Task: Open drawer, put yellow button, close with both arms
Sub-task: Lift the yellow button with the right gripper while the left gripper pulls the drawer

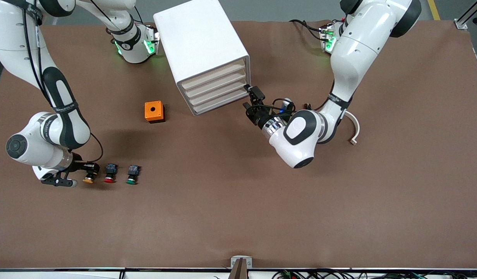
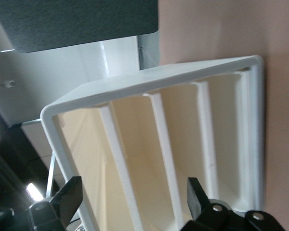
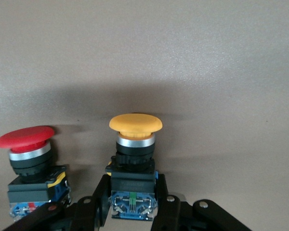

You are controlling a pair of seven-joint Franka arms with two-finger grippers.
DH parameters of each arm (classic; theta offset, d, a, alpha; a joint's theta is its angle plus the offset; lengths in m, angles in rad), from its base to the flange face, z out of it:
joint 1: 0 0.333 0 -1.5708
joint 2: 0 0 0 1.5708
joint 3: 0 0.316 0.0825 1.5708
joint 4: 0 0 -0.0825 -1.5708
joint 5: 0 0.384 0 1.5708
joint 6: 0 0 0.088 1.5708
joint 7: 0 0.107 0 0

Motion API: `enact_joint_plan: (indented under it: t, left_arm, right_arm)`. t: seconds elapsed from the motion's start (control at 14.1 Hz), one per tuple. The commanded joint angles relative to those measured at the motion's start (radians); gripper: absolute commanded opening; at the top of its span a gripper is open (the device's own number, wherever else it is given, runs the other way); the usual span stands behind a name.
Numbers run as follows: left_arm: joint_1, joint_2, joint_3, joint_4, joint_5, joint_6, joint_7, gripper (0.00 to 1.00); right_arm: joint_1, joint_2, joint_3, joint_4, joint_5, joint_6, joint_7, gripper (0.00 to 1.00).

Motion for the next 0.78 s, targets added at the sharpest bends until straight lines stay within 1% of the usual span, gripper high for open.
enact_joint_plan:
  t: [0.0, 0.21, 0.36, 0.57, 0.71]
  left_arm:
    - [-0.002, 0.008, -0.024, 0.018, -0.055, -0.019, -0.038, 0.64]
    - [-0.025, 0.011, -0.032, 0.003, -0.061, -0.019, -0.038, 0.54]
    - [-0.042, 0.016, -0.032, -0.016, -0.061, -0.019, -0.038, 0.54]
    - [-0.069, 0.016, -0.033, -0.033, -0.063, -0.019, -0.055, 0.54]
    - [-0.088, 0.016, -0.035, -0.036, -0.071, -0.019, -0.057, 0.54]
  right_arm:
    - [-0.007, -0.002, 0.006, 0.015, 0.021, -0.006, -0.045, 0.0]
    - [-0.007, -0.011, 0.008, 0.025, 0.021, -0.009, -0.07, 0.0]
    - [-0.005, -0.02, 0.008, 0.056, 0.021, -0.065, -0.07, 0.0]
    - [-0.005, -0.022, 0.007, 0.145, 0.021, -0.213, -0.059, 0.0]
    - [-0.001, -0.028, 0.008, 0.188, 0.022, -0.285, -0.056, 0.0]
